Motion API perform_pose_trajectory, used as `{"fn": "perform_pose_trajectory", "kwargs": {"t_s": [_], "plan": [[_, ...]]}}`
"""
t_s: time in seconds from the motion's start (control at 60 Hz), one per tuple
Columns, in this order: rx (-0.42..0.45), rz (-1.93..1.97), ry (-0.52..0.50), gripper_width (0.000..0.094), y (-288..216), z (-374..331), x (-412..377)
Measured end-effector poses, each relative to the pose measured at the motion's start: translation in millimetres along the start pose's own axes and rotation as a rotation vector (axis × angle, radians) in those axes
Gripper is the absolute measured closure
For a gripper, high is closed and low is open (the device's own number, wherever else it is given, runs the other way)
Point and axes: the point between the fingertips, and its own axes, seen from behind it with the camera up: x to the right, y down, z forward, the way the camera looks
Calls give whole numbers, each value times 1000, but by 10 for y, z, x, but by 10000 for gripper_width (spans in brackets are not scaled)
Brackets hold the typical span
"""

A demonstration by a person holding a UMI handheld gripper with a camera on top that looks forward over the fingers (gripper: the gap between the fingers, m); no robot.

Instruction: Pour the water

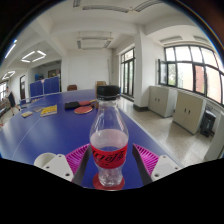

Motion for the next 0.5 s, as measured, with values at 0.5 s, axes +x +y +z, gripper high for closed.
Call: {"fn": "perform_pose_trajectory", "kwargs": {"t_s": [0.5], "plan": [[-84, -51, 111, 89, -186, -2337, -133]]}}
